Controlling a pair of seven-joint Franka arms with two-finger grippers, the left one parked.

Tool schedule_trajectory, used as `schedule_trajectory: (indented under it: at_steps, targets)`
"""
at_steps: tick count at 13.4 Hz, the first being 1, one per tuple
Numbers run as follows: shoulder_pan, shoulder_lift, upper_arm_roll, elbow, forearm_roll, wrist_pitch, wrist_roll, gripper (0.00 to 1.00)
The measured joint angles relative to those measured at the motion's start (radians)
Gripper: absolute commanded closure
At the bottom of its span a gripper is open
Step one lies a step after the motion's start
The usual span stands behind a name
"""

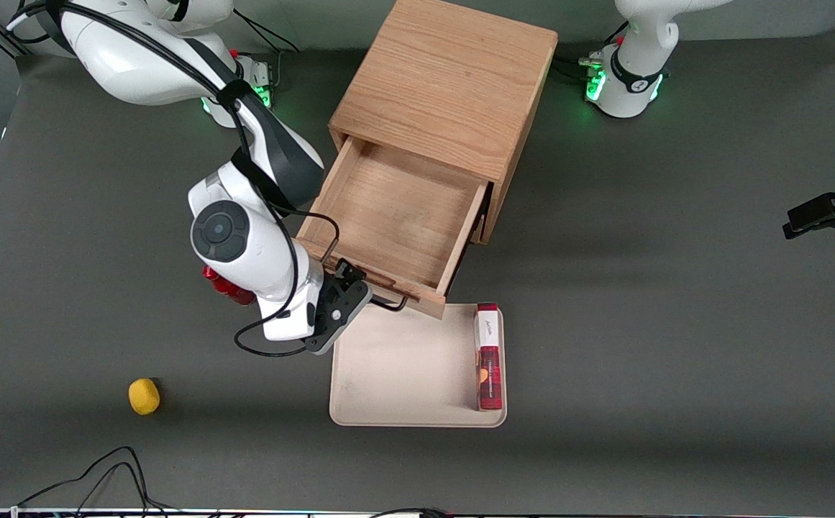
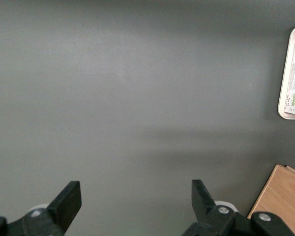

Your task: Open upper drawer

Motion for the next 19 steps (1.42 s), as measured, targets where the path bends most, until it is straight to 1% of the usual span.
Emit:
schedule_trajectory:
  at_steps: [1, 4, 7, 9, 10, 15, 19]
  targets:
    - [-0.009, 0.0, 0.0, 0.004, 0.035, -0.003, -0.001, 0.0]
    - [-0.02, 0.003, 0.0, 0.009, 0.1, -0.019, -0.001, 0.0]
    - [-0.027, 0.006, -0.001, 0.014, 0.188, -0.056, -0.001, 0.0]
    - [-0.045, 0.006, -0.001, 0.03, 0.251, -0.114, 0.0, 0.0]
    - [-0.053, 0.006, -0.001, 0.047, 0.27, -0.155, 0.0, 0.0]
    - [-0.07, -0.001, -0.001, 0.161, 0.273, -0.342, 0.0, 0.0]
    - [-0.071, -0.068, 0.0, 0.187, 0.213, -0.432, 0.022, 0.0]
